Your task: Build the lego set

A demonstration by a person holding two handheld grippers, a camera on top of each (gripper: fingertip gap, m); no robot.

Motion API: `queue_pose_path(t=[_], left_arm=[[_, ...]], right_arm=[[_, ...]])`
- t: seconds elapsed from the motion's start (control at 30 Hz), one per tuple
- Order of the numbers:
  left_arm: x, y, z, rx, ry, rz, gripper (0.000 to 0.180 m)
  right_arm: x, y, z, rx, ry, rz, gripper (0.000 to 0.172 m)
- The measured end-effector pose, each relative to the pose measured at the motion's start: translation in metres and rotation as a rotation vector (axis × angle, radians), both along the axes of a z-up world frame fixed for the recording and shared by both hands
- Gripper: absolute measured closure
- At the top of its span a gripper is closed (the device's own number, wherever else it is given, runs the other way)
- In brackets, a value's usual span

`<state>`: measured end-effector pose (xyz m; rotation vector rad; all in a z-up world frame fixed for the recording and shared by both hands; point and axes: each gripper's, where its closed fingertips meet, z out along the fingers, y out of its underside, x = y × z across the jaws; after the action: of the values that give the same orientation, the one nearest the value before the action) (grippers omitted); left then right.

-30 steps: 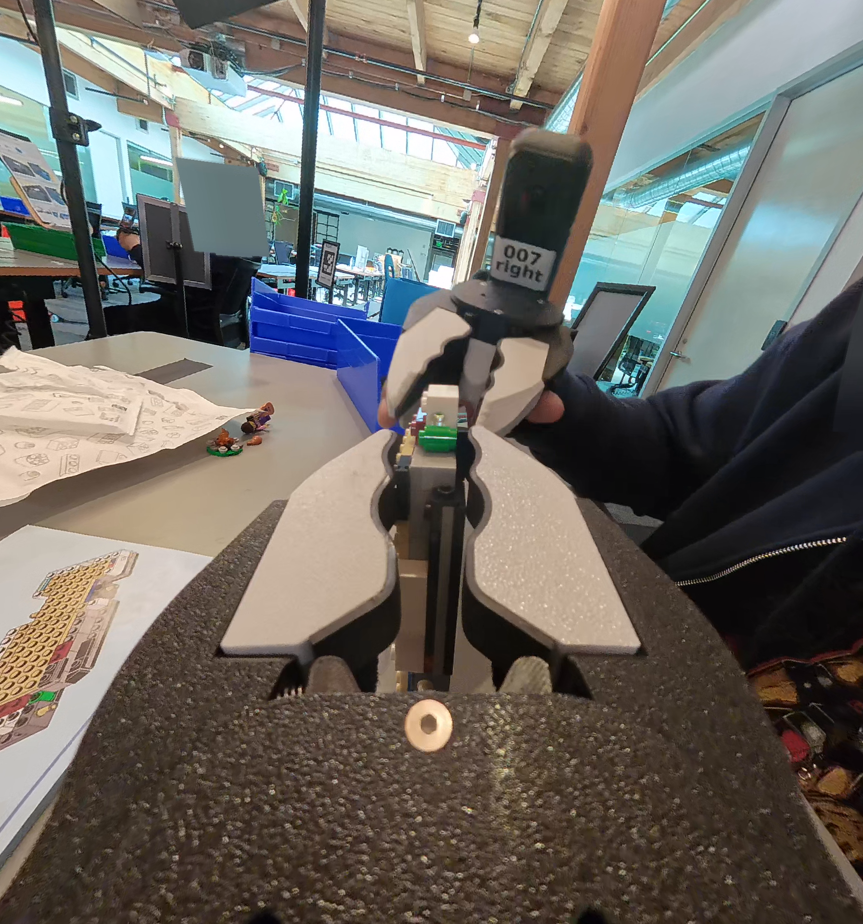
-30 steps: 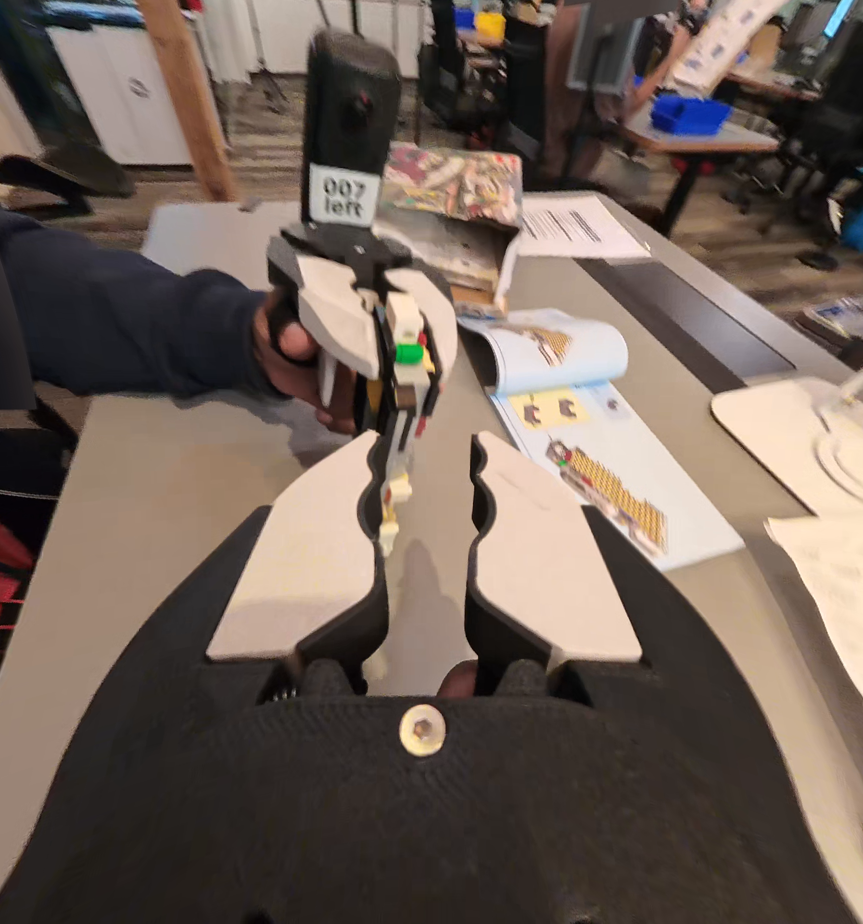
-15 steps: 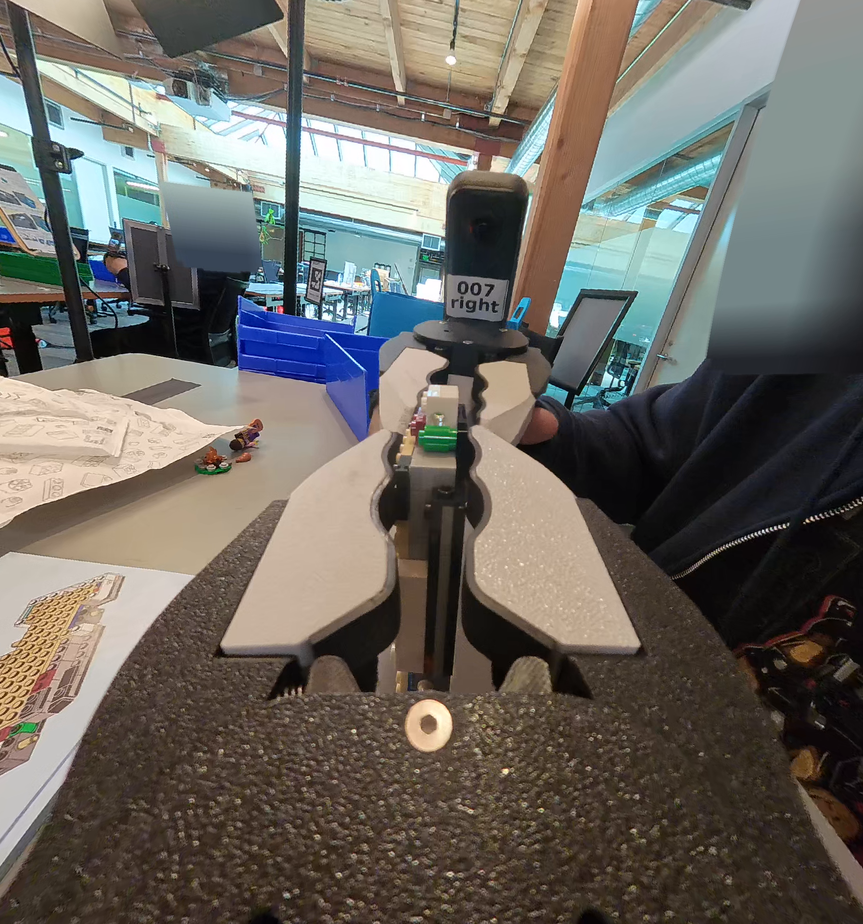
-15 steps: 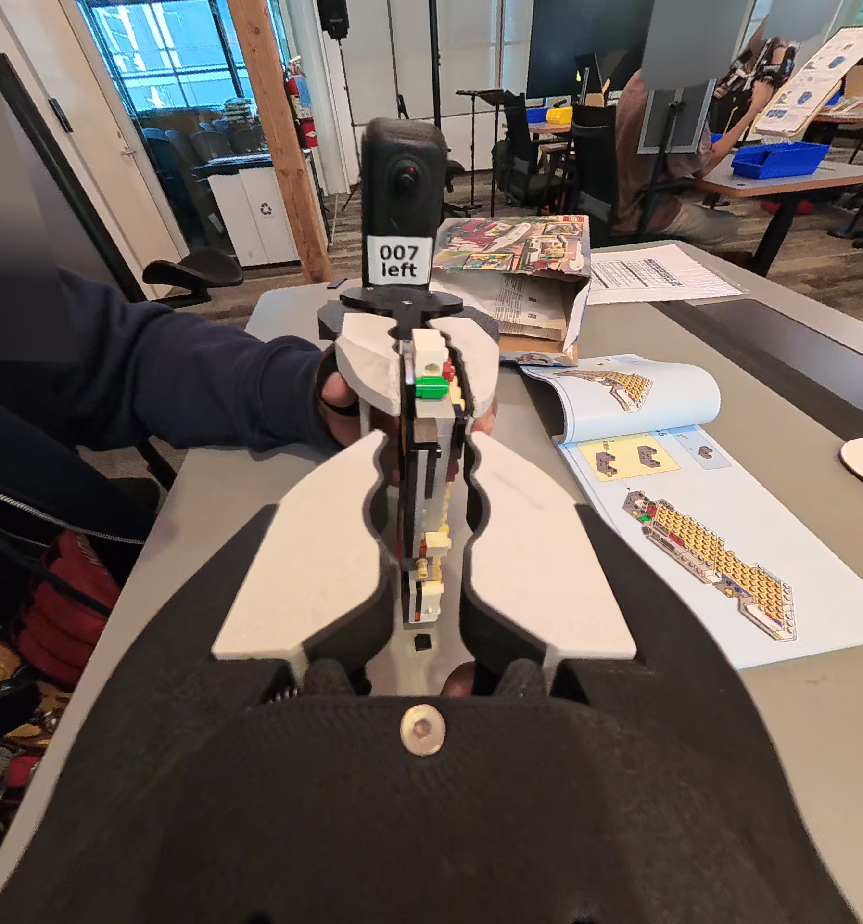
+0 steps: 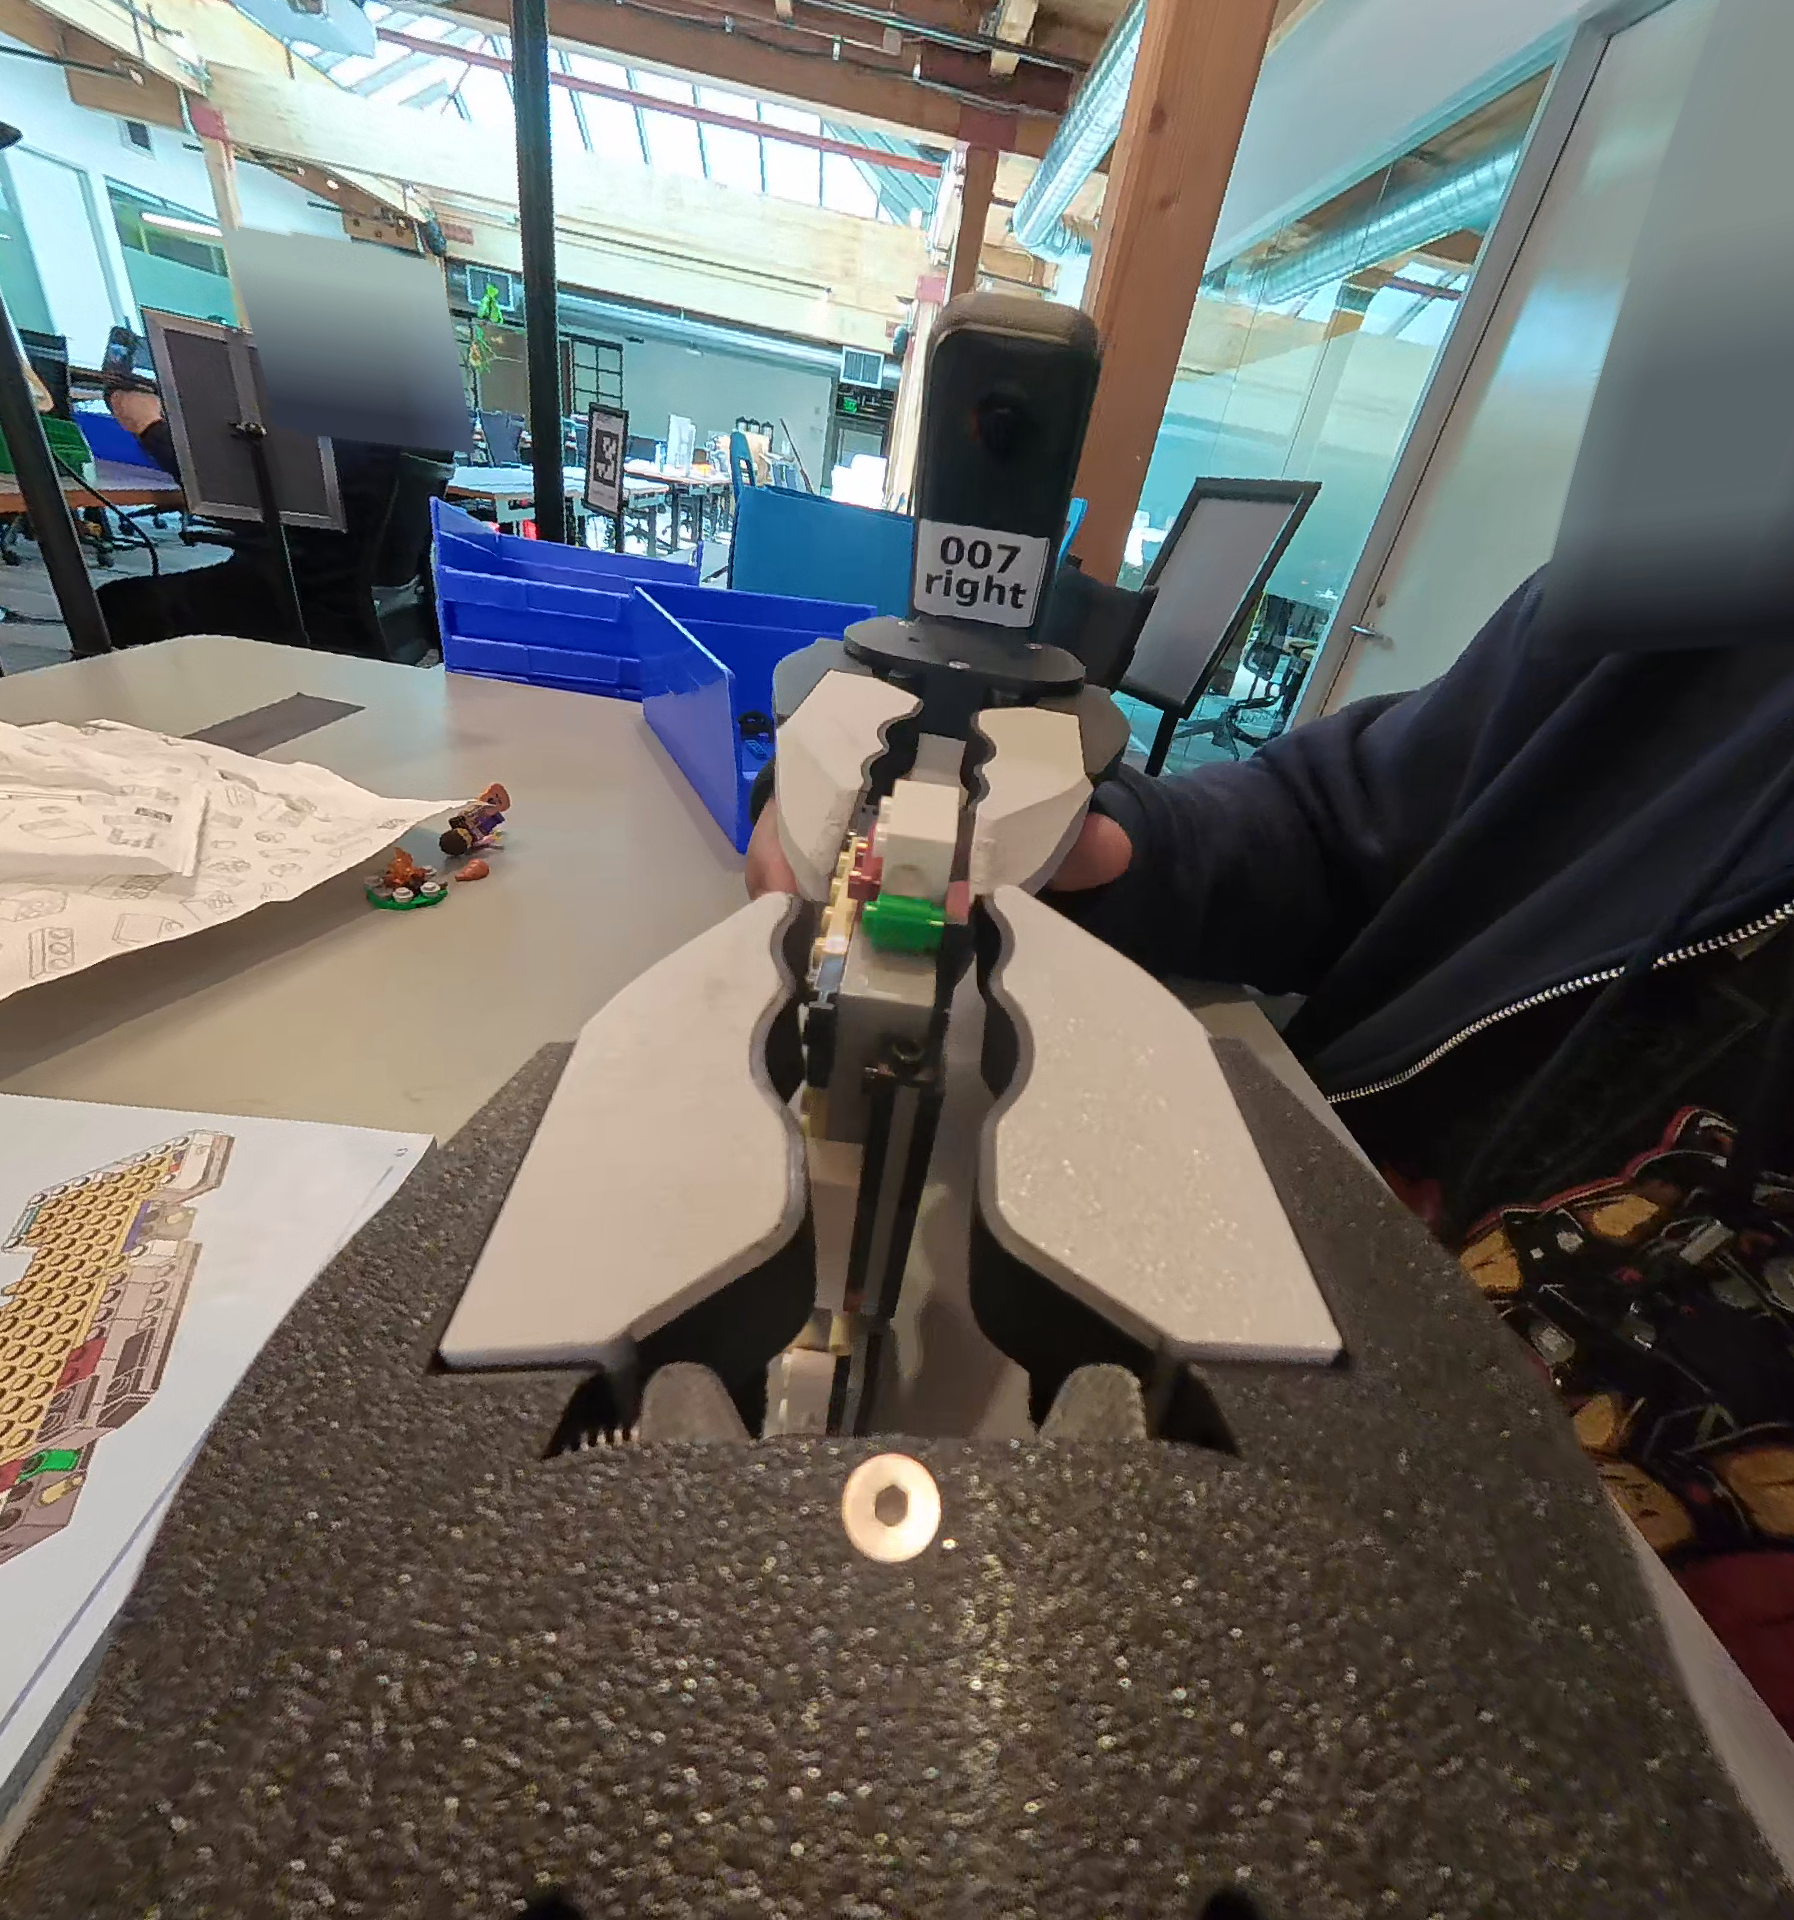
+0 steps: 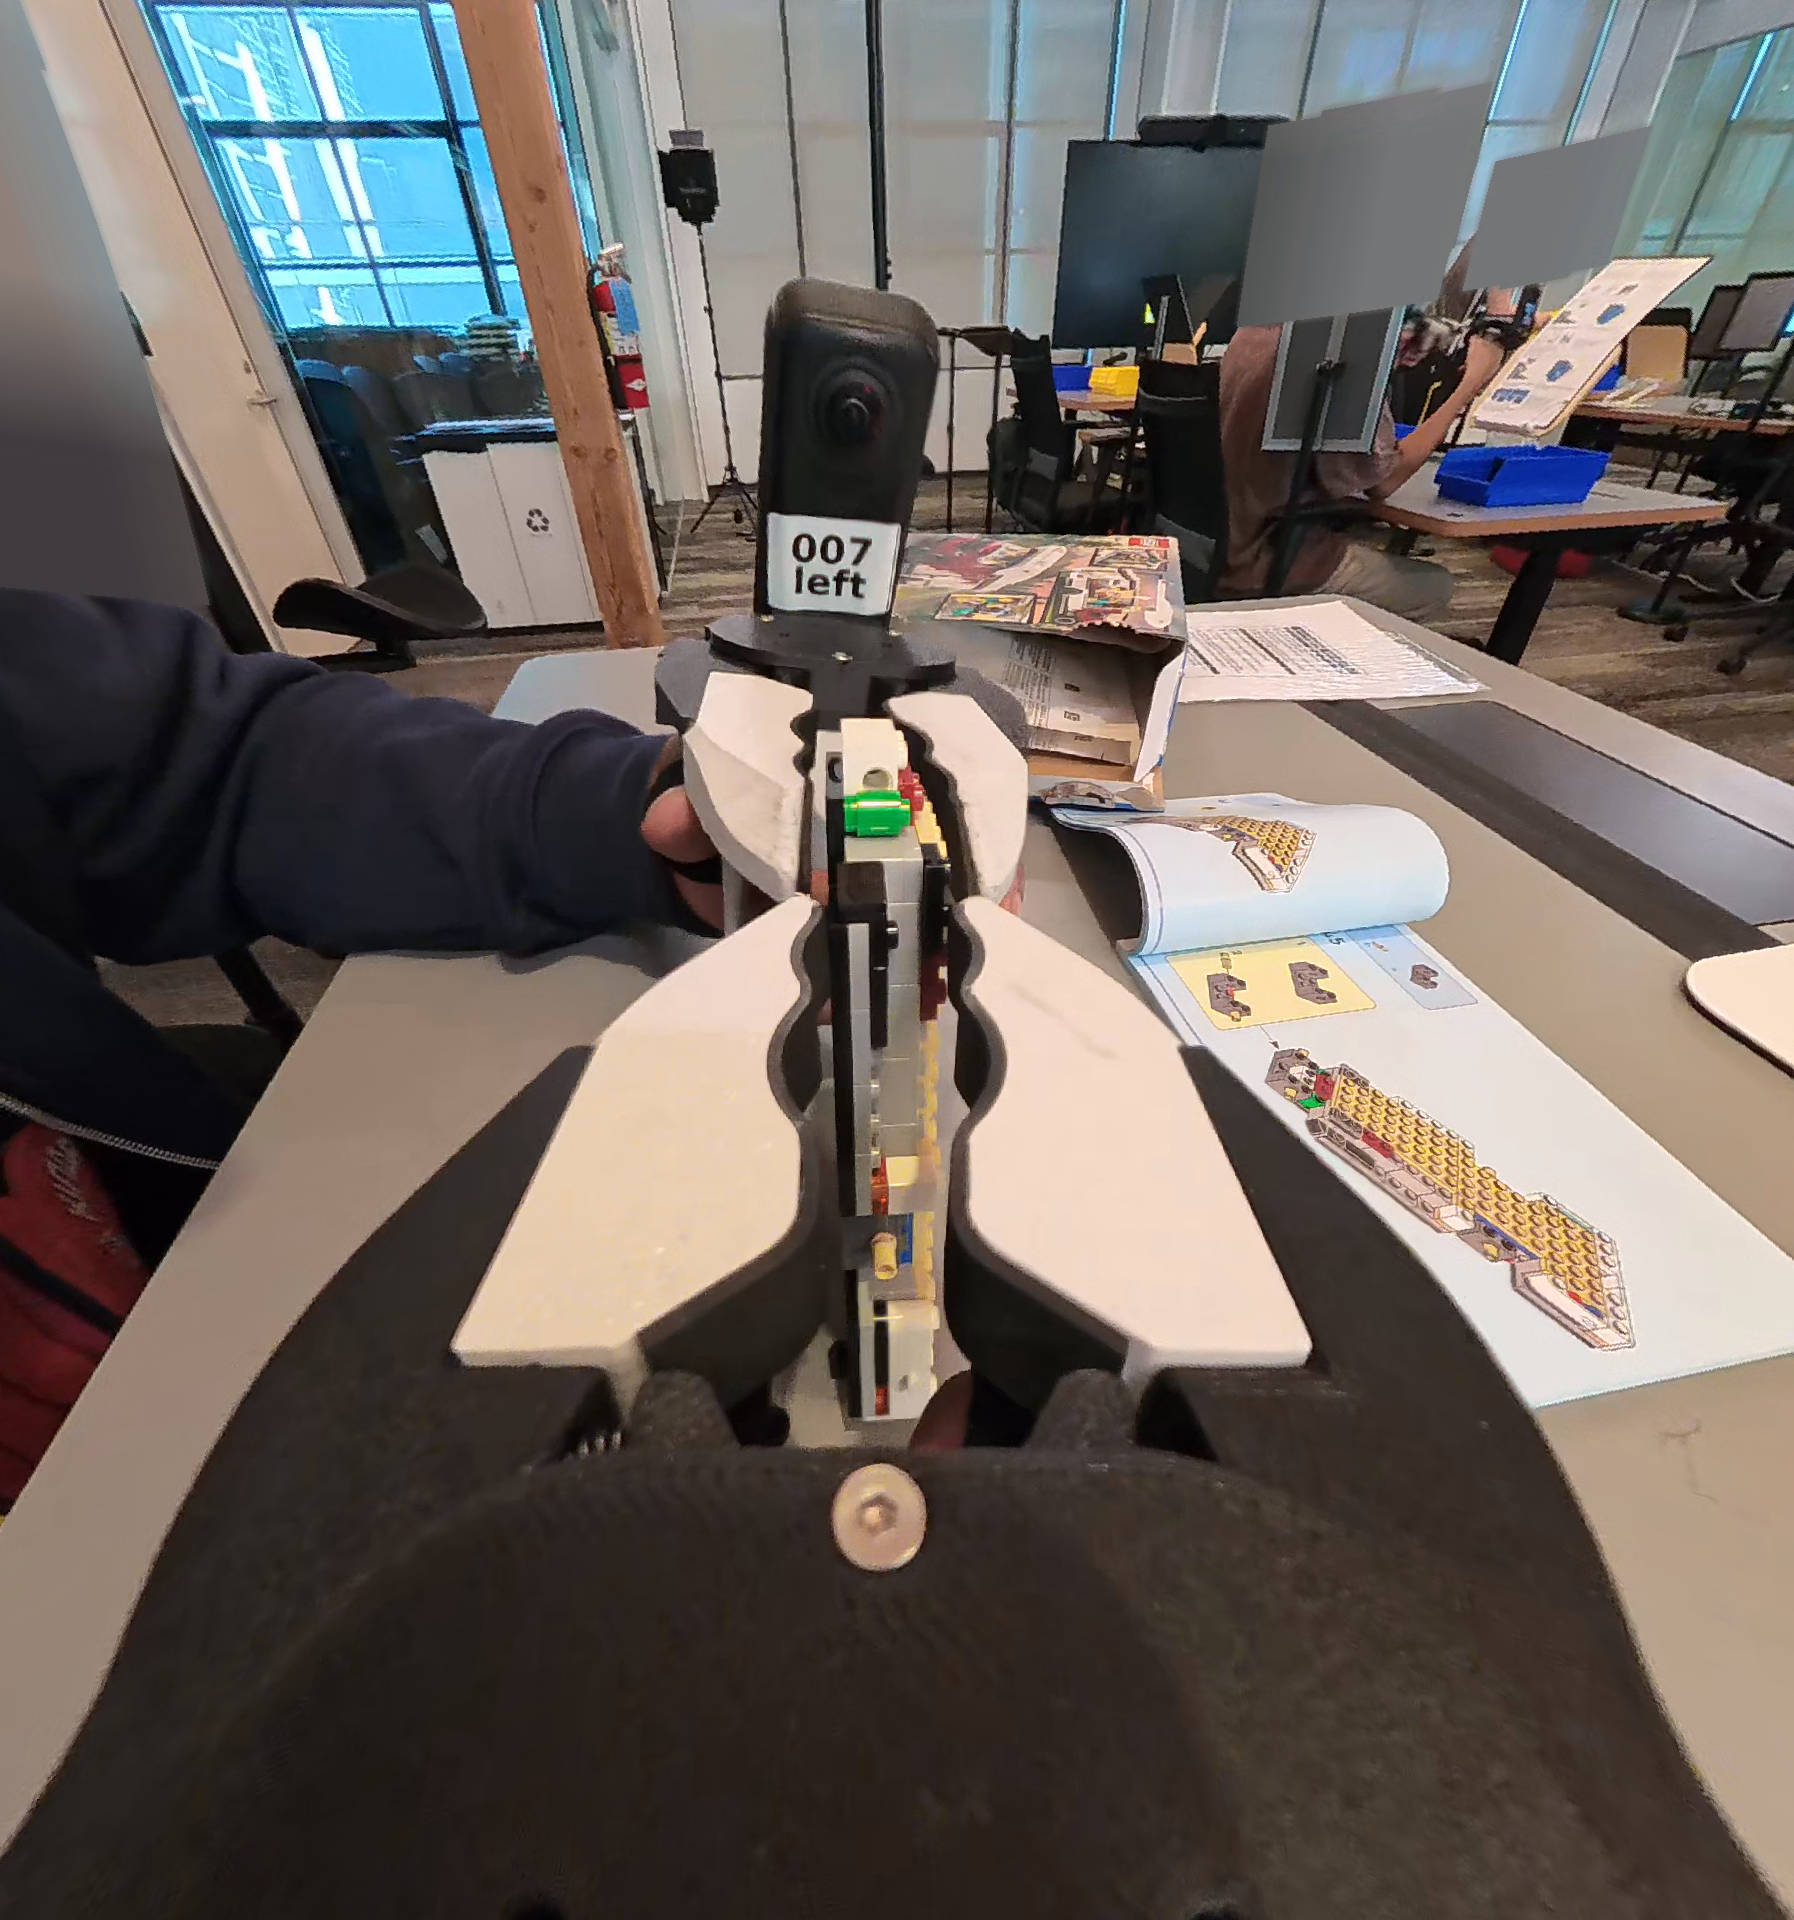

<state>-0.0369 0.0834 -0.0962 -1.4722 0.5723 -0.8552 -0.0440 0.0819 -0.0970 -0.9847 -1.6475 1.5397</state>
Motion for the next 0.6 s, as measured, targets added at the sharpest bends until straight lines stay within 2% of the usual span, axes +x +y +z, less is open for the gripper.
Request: queue_pose_path(t=[0.2, 0.3, 0.47, 0.6], left_arm=[[-0.001, 0.001, -0.009, -0.021, 0.053, -0.003, 0.146], [-0.004, 0.002, -0.011, -0.021, 0.052, 0.003, 0.155], [-0.001, 0.001, -0.006, -0.005, 0.054, 0.006, 0.157], [0.005, 0.001, -0.008, -0.017, 0.057, -0.006, 0.157]], right_arm=[[0.000, 0.003, 0.004, -0.009, 0.019, -0.013, 0.151], [0.001, 0.005, 0.008, -0.039, 0.032, -0.011, 0.151], [0.004, 0.004, 0.013, -0.049, 0.056, 0.007, 0.150], [0.008, 0.002, 0.017, -0.028, 0.060, 0.029, 0.139]])
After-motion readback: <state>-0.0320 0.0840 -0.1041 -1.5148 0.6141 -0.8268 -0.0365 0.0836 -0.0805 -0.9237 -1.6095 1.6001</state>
